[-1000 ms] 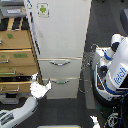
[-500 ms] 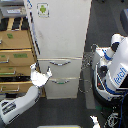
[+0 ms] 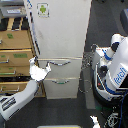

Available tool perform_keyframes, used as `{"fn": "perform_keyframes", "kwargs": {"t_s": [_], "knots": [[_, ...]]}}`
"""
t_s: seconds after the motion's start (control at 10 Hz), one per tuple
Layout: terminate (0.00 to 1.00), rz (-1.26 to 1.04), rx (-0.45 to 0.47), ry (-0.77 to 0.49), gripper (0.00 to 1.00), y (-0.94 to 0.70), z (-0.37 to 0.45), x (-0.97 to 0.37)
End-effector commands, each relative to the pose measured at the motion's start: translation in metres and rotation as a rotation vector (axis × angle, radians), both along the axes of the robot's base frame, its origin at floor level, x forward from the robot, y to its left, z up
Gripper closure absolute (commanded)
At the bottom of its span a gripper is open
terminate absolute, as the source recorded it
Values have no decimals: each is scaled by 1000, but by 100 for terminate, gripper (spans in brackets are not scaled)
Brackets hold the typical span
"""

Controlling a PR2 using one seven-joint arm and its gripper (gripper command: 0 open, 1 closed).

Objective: Opening the fridge

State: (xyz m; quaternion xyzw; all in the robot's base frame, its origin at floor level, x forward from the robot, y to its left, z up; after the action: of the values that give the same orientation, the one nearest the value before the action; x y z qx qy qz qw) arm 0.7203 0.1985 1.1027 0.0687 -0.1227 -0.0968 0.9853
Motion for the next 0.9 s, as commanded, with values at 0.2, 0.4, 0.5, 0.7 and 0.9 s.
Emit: {"fn": "perform_keyframes", "kwargs": {"t_s": [0.2,0.4,0.5,0.7,0.9], "knots": [[0,47,34,5,0,53,1,56],[0,34,13,18,0,48,-6,81],[0,31,13,15,0,46,-6,88],[0,-29,-14,14,0,36,-9,104],[0,-46,-45,25,0,30,-12,121]]}}
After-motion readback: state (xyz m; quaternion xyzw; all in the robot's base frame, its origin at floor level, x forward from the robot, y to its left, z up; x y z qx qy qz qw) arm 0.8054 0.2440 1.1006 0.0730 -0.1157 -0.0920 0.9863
